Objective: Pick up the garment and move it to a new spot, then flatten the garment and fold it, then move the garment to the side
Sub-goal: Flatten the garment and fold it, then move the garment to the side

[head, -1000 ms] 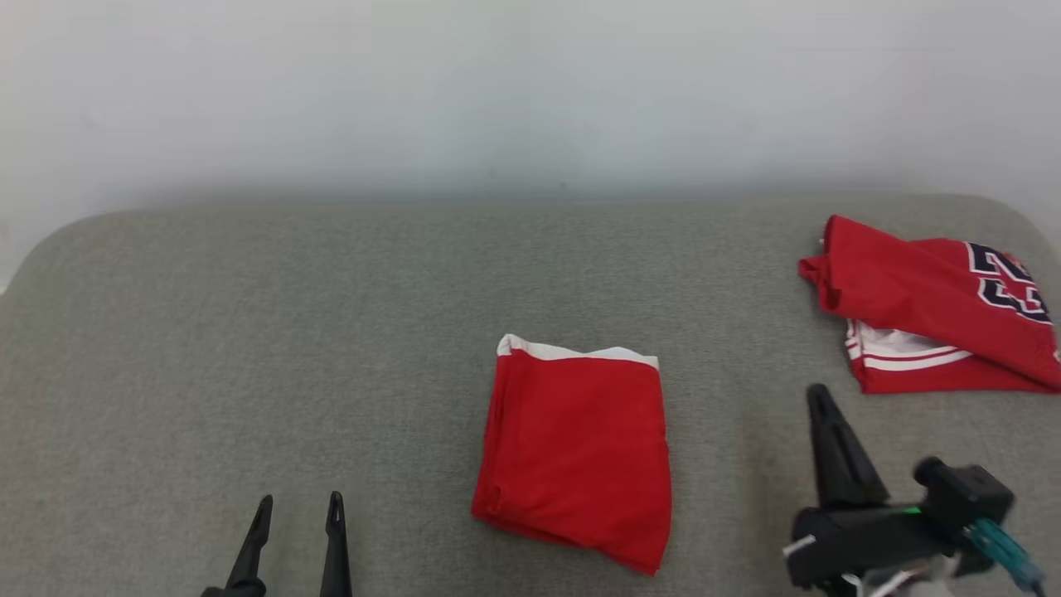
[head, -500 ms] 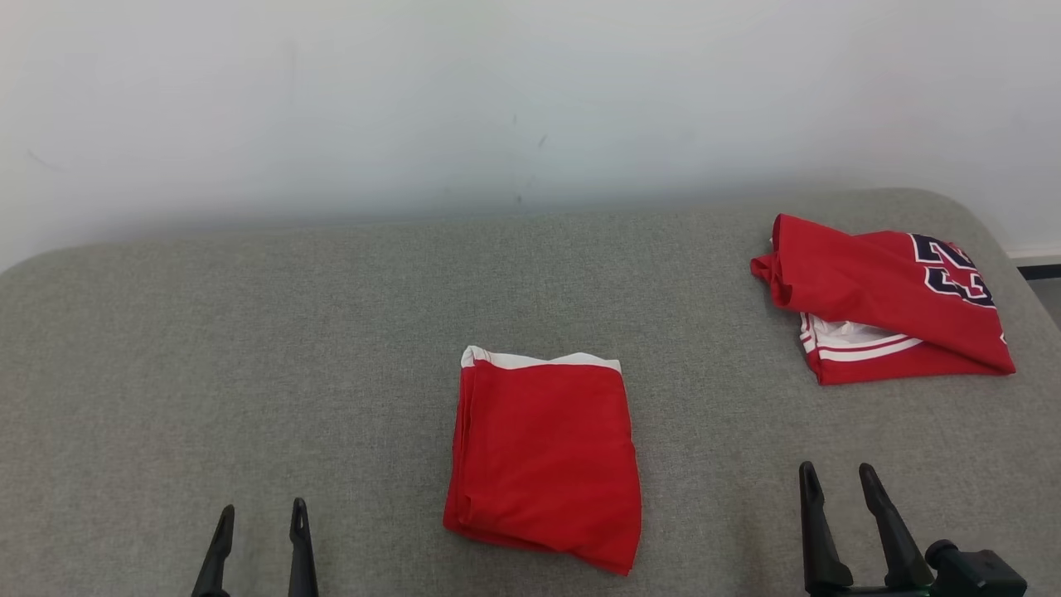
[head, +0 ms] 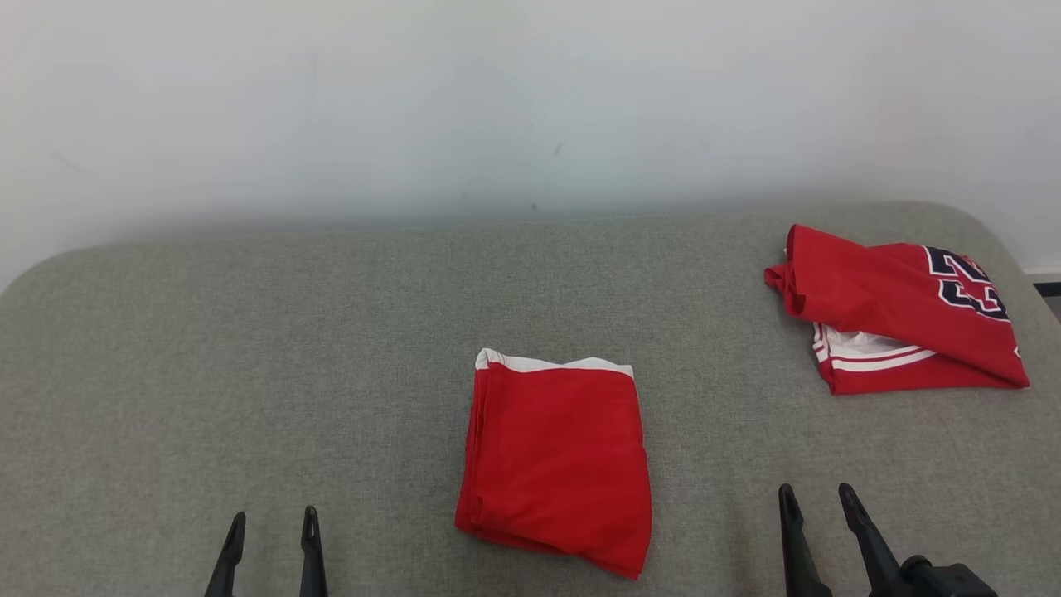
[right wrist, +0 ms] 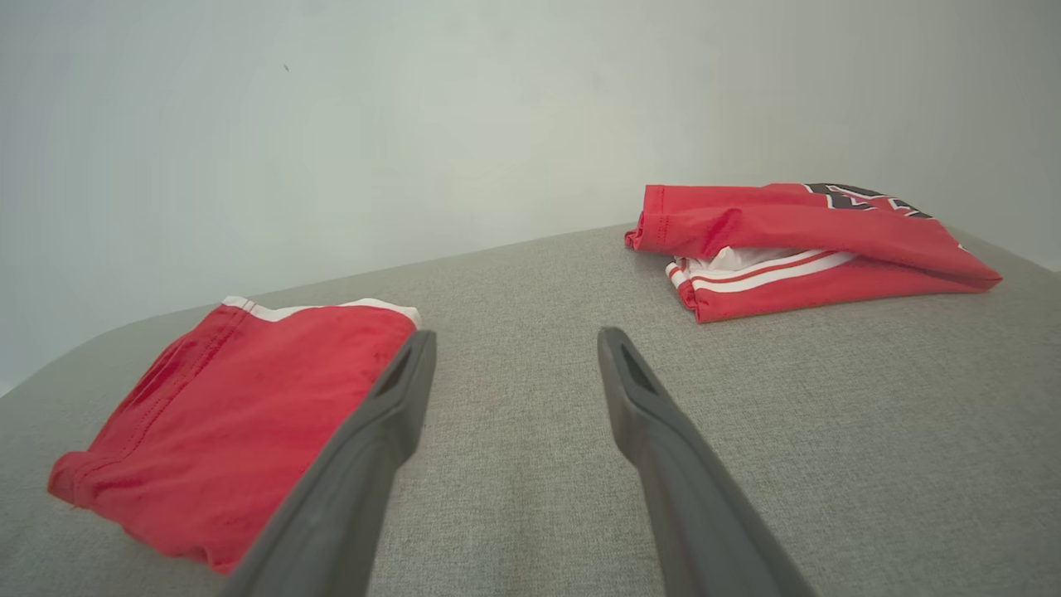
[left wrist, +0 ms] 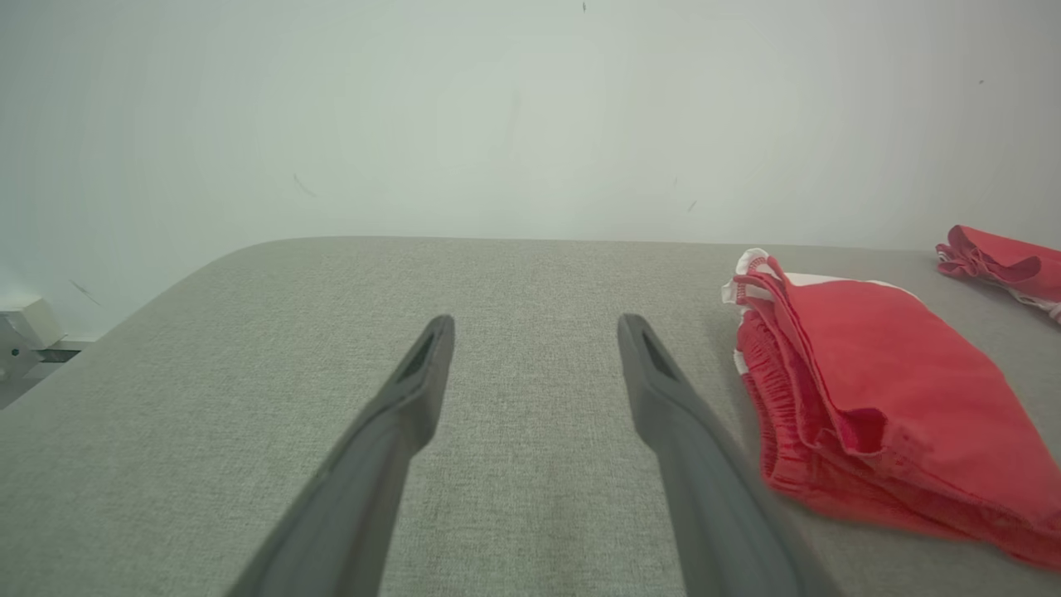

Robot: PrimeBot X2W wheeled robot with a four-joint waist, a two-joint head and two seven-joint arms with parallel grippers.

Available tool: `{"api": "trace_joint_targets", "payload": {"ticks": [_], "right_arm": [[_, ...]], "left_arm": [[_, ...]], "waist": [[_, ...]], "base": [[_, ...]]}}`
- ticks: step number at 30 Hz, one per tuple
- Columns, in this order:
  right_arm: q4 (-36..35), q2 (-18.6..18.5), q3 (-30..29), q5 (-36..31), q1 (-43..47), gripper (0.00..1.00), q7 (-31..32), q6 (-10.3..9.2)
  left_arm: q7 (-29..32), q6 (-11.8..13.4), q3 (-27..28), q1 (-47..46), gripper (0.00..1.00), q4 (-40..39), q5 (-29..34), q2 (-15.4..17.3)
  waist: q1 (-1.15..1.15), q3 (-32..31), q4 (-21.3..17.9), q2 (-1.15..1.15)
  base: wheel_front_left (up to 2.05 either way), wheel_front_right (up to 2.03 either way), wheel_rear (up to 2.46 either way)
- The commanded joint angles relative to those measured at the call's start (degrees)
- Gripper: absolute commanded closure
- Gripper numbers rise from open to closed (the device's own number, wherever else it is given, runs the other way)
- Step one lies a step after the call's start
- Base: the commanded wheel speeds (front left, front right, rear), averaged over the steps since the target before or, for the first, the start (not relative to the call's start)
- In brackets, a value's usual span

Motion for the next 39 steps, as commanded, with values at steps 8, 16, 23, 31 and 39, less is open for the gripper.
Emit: {"api": "trace_joint_targets", "payload": {"ticks": [8,16,23,31,39], "right_arm": [[-0.9,0.1,-0.3,-1.2,0.3,0.00,0.0,-0.10],[-0.7,0.1,-0.2,-1.4,0.2,0.00,0.0,-0.10],[-1.0,0.1,-0.4,-1.6,0.6,0.00,0.0,-0.10],[-0.8,0.1,-0.6,-1.6,0.5,0.00,0.0,-0.10],[1.1,0.1,1.5,-1.5,-2.1,0.00,0.0,-0.10]], "left_arm": [[-0.2,0.5,0.3,1.1,0.00,-1.3,0.6,0.1],[-0.2,0.7,0.6,1.3,0.00,-1.4,0.3,0.1],[-0.2,0.6,0.7,1.2,0.00,-1.5,0.2,0.1],[-0.2,0.6,0.7,0.9,0.00,-1.5,0.2,0.1],[-0.2,0.5,0.3,0.0,0.00,-1.3,0.2,0.1]], "waist": [[0.00,0.0,0.3,0.00],[0.00,0.1,0.1,0.00],[0.00,0.1,0.0,0.00],[0.00,0.4,0.3,0.00],[0.00,1.2,1.4,0.00]], "base": [[0.00,0.00,0.00],[0.00,0.00,0.00],[0.00,0.00,0.00],[0.00,0.00,0.00],[0.00,0.00,0.00]]}}
